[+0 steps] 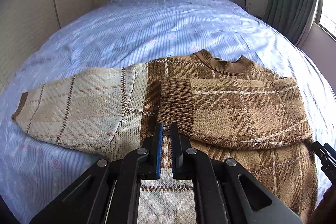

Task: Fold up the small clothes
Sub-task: 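Move the left gripper to the cream sleeve cuff and grasp it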

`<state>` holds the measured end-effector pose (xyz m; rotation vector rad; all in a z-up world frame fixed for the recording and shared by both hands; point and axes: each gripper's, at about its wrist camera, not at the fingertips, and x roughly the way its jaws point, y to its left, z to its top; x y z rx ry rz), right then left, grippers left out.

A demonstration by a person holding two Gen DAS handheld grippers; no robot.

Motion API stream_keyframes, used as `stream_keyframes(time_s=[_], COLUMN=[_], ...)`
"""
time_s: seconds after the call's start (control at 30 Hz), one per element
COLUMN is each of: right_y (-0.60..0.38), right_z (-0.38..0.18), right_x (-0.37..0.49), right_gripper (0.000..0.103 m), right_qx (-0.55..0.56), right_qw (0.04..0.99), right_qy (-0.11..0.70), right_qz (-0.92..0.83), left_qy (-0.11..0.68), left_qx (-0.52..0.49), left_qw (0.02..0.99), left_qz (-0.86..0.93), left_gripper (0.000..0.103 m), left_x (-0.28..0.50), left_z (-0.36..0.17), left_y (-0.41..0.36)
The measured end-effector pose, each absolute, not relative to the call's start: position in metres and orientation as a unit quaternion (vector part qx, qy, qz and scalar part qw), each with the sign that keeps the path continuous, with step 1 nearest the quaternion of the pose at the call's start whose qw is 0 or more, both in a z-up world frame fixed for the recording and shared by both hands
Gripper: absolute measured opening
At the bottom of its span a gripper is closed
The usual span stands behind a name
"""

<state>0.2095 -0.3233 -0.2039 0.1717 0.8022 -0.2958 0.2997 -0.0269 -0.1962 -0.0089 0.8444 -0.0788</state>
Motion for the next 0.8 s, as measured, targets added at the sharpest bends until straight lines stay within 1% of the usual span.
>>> stream_keyframes(time_s=[0.07,0.13,0.17,0.3,0.47,0.6,0.8], right_y=[-0.316,-0.303,-0.296,-0.256,-0.189,-0.130,-0.042], right_z=[-0.193,-0.181,-0.175,-0.159,-0.149,-0.143,-0.137], right_x=[0.205,0.204,0.204,0.212,0.227,0.240,0.258], right_gripper=[0.072,0.074,0.074,0.074,0.074,0.074,0.074], right_qx=[0.080,0.082,0.082,0.075,0.063,0.056,0.045], right_qw=[0.911,0.915,0.918,0.927,0.934,0.938,0.938], right_qy=[0.382,0.375,0.371,0.358,0.350,0.343,0.339], right_qz=[-0.134,-0.121,-0.115,-0.084,-0.038,-0.002,0.050], left_qy=[0.405,0.401,0.399,0.398,0.397,0.392,0.390], left_qx=[-0.008,-0.015,-0.018,-0.031,-0.046,-0.067,-0.097], left_qw=[0.914,0.916,0.917,0.917,0.916,0.914,0.909], left_qz=[-0.035,-0.027,-0.022,0.002,0.039,0.076,0.110], left_gripper=[0.015,0.031,0.033,0.033,0.033,0.040,0.041], left_x=[0.293,0.288,0.285,0.275,0.264,0.258,0.261], left_z=[-0.189,-0.183,-0.180,-0.174,-0.170,-0.167,-0.175], left_y=[-0.022,-0.012,-0.005,0.032,0.101,0.167,0.251])
